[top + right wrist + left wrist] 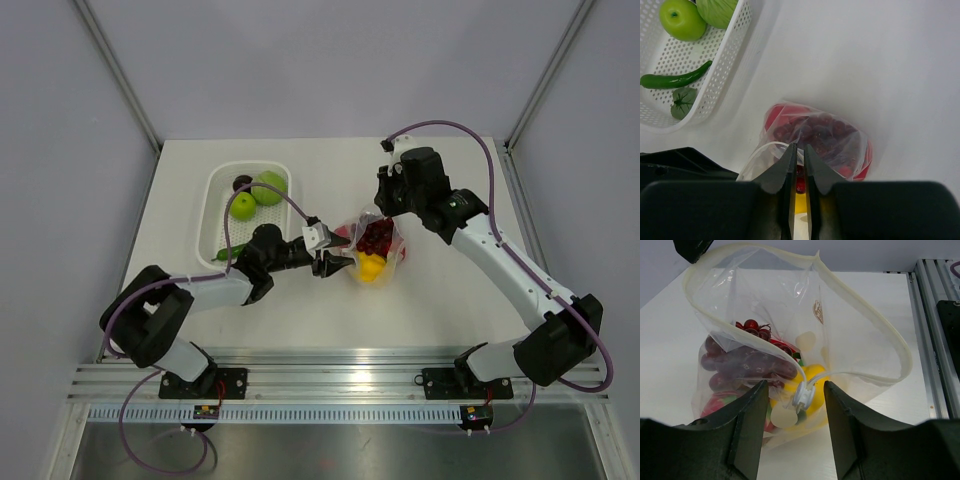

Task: Place the food in the zip-top bag and seal the zipper
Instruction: Zip the zipper food storage bag at the center of the board.

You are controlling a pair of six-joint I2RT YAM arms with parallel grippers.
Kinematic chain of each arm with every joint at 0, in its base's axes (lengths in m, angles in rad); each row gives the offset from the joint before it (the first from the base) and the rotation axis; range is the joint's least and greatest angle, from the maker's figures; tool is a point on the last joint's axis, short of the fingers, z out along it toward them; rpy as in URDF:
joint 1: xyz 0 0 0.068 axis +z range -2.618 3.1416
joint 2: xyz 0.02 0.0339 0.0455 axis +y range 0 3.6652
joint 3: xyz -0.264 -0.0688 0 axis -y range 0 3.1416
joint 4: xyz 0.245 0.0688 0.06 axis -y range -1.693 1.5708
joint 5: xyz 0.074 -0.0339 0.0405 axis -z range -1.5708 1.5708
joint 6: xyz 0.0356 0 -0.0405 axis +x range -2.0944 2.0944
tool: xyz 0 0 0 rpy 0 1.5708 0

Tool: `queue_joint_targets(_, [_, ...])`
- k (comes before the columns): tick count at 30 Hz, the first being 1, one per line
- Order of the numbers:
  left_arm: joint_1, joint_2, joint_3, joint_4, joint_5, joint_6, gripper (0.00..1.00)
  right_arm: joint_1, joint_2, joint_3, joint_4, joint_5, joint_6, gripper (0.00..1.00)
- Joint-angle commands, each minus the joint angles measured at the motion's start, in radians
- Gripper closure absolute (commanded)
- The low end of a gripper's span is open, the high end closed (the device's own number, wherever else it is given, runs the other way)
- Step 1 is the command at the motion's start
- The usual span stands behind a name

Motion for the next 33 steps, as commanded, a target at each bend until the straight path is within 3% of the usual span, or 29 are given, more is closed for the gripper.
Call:
queue_joint_targets(1, [0.005, 0.014, 0.009, 0.078, -0.014, 0.008, 0.48, -0.011, 0.002, 0.045, -0.005, -0.009, 0.008, 0.83])
queue_joint_targets(21, [0.011, 0.046, -0.019, 0.132, -0.008, -0.013, 0.5, -0.043, 0.017, 0.047, -0.002, -0.088, 0.025, 0.84])
queue_joint_targets(23, [0.013, 0.045, -0.019, 0.131, -0.005, -0.014, 0.6, -0.045, 0.021, 0.05, -0.003, -0.096, 0.025, 0.85])
queue_joint_targets(24, [0.013, 0.043, -0.014, 0.12, -0.002, -0.014, 0.78, -0.046, 0.028, 0.051, -0.008, -0.098, 0.024, 0.85])
queue_joint_targets(26, [0.016, 0.035, -0.005, 0.103, -0.007, -0.02, 0.97, -0.046, 0.031, 0.054, -0.016, -0.101, 0.022, 0.85])
queue_joint_targets(30, [0.017, -0.006, 0.009, 0.06, -0.03, -0.026, 1.0, -0.046, 0.024, 0.073, -0.055, -0.15, 0.018, 0.79])
queue_joint_targets(33, [0.017, -0.055, 0.036, -0.022, -0.062, -0.023, 1.0, -0.048, -0.04, 0.099, -0.075, -0.133, 0.022, 0.58])
